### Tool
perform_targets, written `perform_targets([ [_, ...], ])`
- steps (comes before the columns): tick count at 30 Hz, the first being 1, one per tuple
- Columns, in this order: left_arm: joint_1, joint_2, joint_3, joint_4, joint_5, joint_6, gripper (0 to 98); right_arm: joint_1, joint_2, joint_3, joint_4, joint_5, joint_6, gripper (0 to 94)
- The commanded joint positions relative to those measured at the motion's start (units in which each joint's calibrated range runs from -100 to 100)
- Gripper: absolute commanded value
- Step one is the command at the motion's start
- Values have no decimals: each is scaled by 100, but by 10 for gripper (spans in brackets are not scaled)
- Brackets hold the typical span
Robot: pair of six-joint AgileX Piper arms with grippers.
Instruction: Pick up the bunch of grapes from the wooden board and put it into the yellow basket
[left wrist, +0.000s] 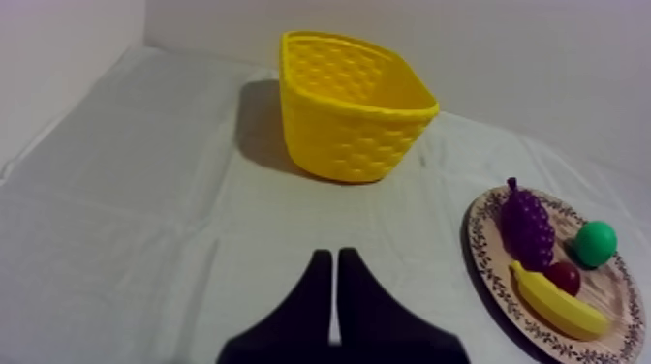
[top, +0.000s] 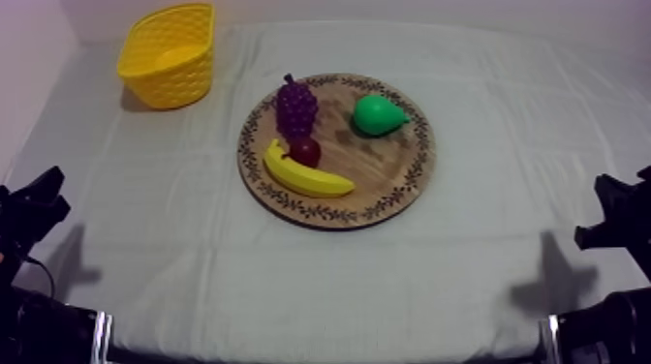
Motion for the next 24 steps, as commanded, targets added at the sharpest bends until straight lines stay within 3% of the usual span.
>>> perform_targets([
  [1,2,0,0,0,-4,2,1,1,-2,-1,1,-5,2,5],
  [21,-7,0,0,-7,-4,7,2,1,-2,-1,1,-5,0,5],
  [24,-42,0,0,-25,-4,-104,1,1,-2,-1,1,-5,-1,5],
])
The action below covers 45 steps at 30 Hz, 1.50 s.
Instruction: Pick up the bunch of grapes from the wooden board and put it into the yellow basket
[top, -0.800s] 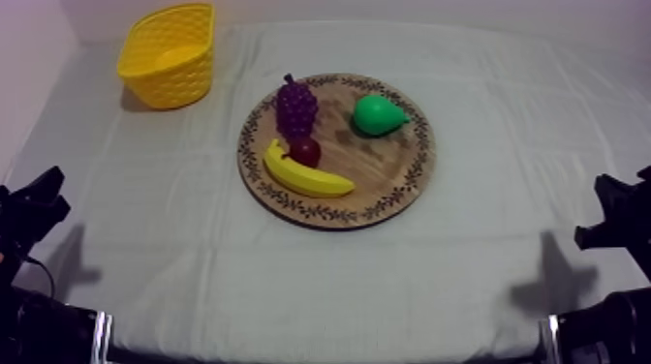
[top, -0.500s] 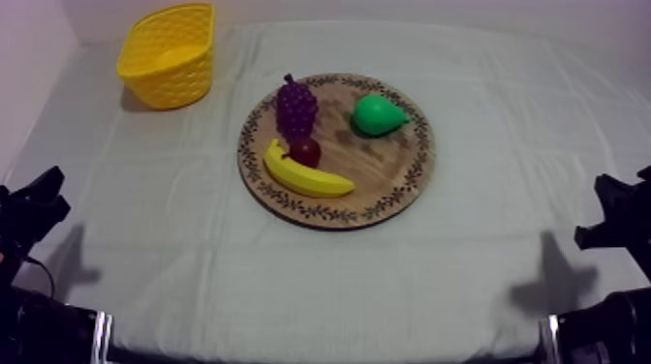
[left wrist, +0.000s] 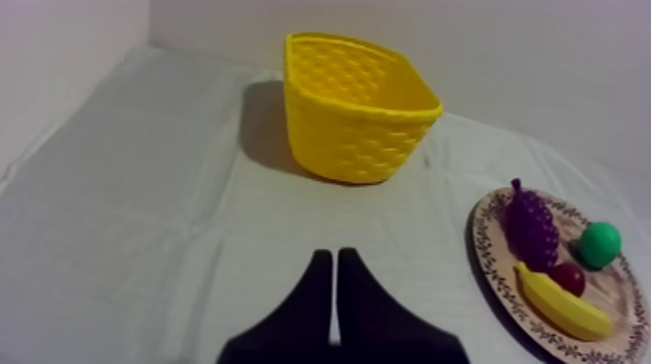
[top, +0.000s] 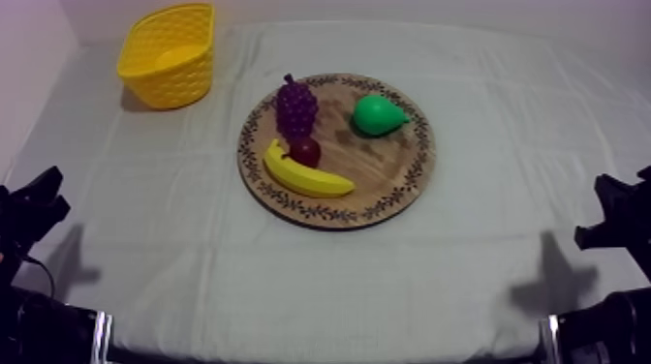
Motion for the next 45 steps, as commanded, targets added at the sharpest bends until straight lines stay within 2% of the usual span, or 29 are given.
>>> perform_targets([
  [1,-7,0,0,-8,-4,-87,1,1,-2,-1,1,3,0,5],
  [7,-22,0,0,-21,-119,-12,1,1,-2,-1,1,3,2,5],
  [13,34,3,0,-11,-156,-476,0,1,-2,-1,1,3,0,5],
  [18,254,387,-304,-20,-507,-603,0,1,-2,-1,1,3,2,5],
  [23,526,1361,-1284,-237,-528,-521,0,1,-2,-1,1,3,2,5],
  [28,743,2479,-2682,-349,97,-628,0,1,-2,-1,1,3,2,5],
  [34,975,3754,-4270,-345,1085,-828,0,1,-2,-1,1,3,2,5],
  [40,1164,4816,-5316,-159,1739,-1133,0,1,-2,-1,1,3,2,5],
  [45,1239,5549,-5816,89,2028,-1364,0,1,-2,-1,1,3,2,5],
])
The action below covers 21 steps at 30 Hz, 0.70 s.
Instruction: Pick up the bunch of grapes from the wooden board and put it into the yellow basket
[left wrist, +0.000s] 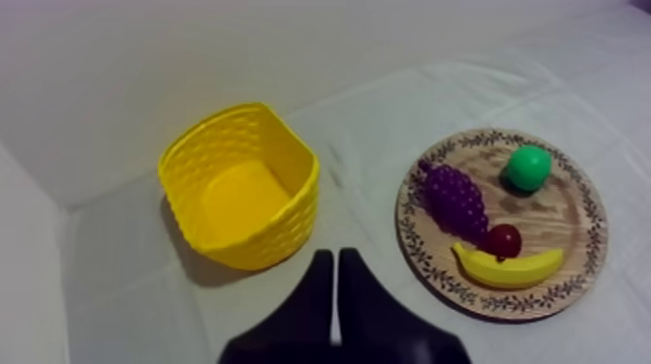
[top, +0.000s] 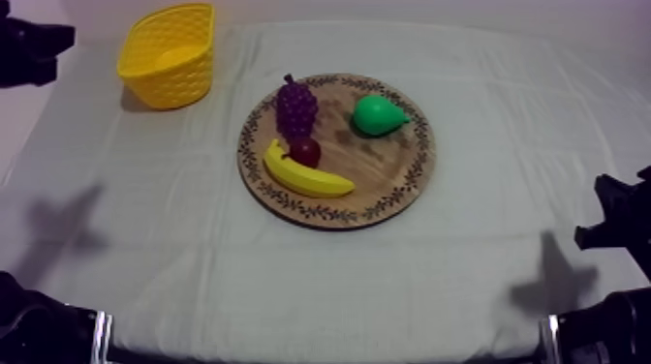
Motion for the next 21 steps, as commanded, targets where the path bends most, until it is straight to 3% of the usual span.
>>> perform_targets([
  [1,28,513,-331,87,129,-114,0,1,-2,-1,1,-5,2,5],
  [21,625,3332,-2194,147,980,-306,0,1,-2,-1,1,-5,2,5],
])
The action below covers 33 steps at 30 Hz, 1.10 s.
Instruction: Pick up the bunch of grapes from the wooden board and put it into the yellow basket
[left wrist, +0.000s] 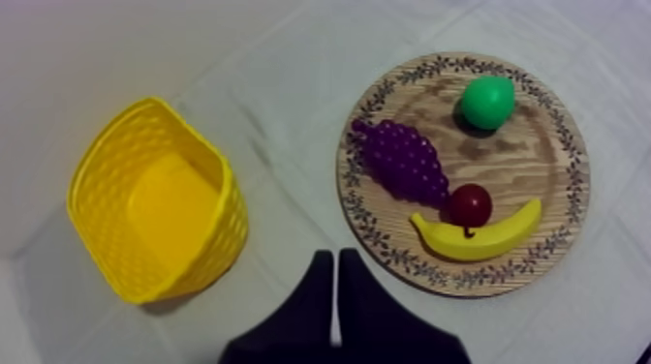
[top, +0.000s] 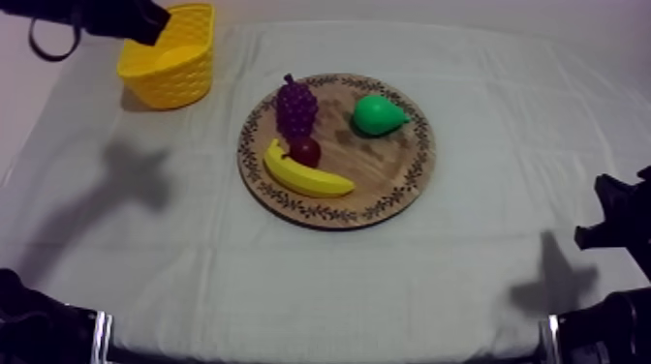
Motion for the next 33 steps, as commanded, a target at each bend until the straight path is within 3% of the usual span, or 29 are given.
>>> perform_targets([
  [1,72,419,-237,-13,75,5,0,1,-2,-1,1,1,2,5],
  [10,298,1878,-1888,-102,655,-85,0,1,-2,-1,1,1,0,5],
  [18,251,3145,-3393,-68,1010,-182,0,1,-2,-1,1,1,2,5],
  [33,141,4375,-3999,83,999,-237,0,1,-2,-1,1,1,2,5],
])
